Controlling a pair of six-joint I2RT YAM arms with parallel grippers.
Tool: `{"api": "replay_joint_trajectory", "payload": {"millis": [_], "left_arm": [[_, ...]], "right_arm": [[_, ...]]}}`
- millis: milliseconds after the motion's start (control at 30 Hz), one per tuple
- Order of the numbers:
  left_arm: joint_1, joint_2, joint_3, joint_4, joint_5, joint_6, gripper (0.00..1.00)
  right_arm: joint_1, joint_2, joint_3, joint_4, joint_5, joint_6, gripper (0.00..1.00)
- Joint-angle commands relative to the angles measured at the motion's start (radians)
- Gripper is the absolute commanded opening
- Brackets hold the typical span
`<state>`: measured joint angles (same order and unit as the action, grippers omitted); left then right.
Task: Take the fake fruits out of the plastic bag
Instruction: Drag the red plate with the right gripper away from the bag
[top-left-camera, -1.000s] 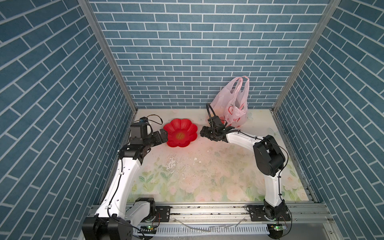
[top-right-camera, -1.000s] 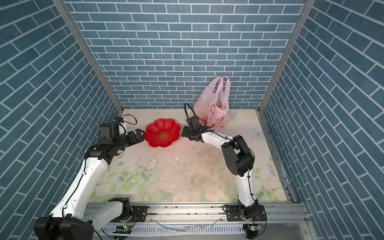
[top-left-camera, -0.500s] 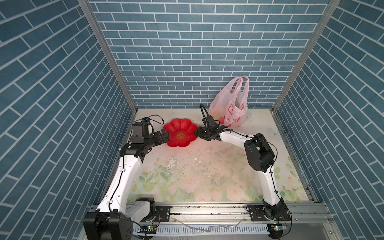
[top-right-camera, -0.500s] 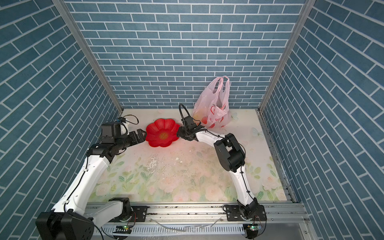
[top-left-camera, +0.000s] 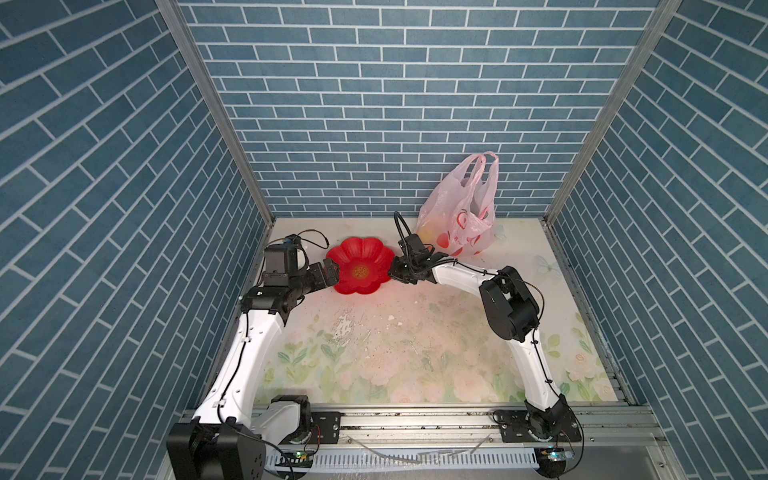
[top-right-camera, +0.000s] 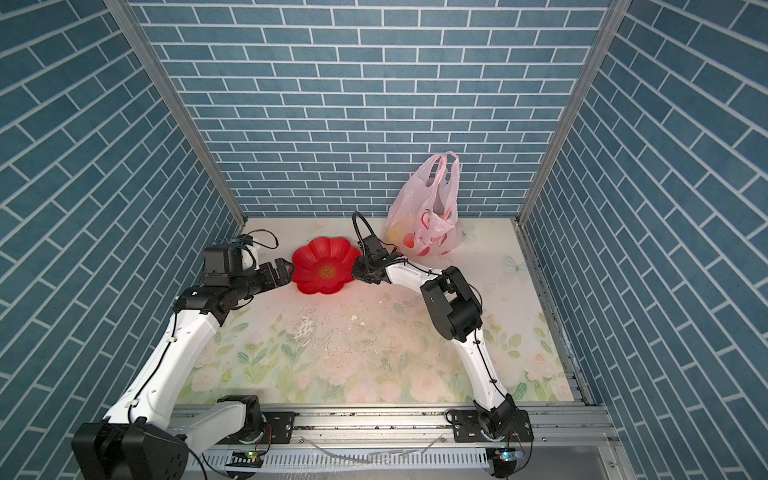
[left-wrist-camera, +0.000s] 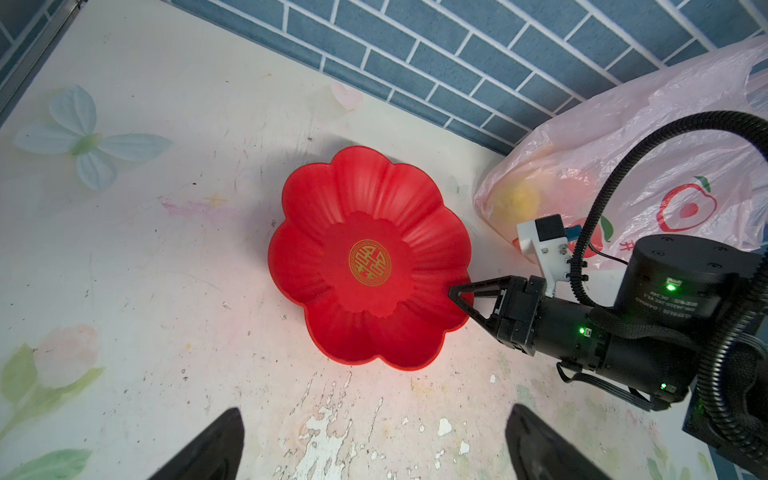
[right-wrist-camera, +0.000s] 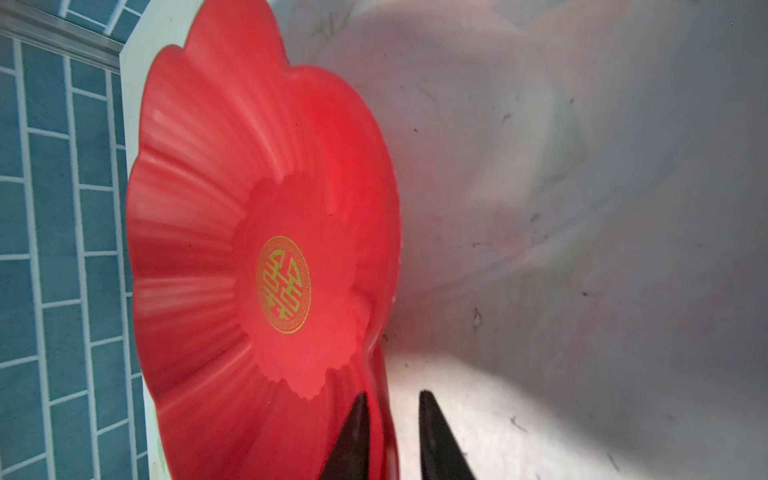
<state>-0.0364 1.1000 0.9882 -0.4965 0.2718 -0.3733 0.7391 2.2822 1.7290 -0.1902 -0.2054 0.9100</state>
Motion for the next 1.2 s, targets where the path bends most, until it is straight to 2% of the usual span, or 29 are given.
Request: {"api": "replay_joint_trajectory", "payload": {"millis": [0,133,367,467,600,733,933,1167], "left_arm": [[-0.003,-0.009,0.012,-0.003,0.007,0.015,0.99],[-0.004,-0.016,0.017,-0.010,0.005,0.017,0.99],[-0.004,-0.032,0.025,-0.020,0.003,0.023,0.99],[-0.003,-0.040,0.029,-0.026,0.004,0.023,0.99],[-0.003,-0.056,0.030,-0.025,0.004,0.022,0.99],[-0.003,-0.063,0.029,-0.022,0.012,0.017,0.99],[-0.004,-0.053,0.027,-0.016,0.034,-0.005,0.99],[-0.034,-0.029,0.045,-0.025,0.030,-0.015,0.99]], "right_arm": [[0.008,0.022,0.047,-0.023,-0.011,0.031,0.14],[0.009,0.004,0.024,-0.022,-0.003,0.041,0.02],[0.007,-0.079,-0.059,-0.027,0.016,0.059,0.00],[0.003,-0.165,-0.139,-0.031,0.042,0.067,0.00],[-0.025,-0.332,-0.343,0.011,0.084,0.092,0.00],[-0.071,-0.537,-0.566,-0.030,0.147,0.101,0.00],[-0.203,-0.884,-0.903,-0.109,0.220,0.132,0.00],[-0.404,-1.179,-1.069,-0.293,0.261,0.089,0.00]]}}
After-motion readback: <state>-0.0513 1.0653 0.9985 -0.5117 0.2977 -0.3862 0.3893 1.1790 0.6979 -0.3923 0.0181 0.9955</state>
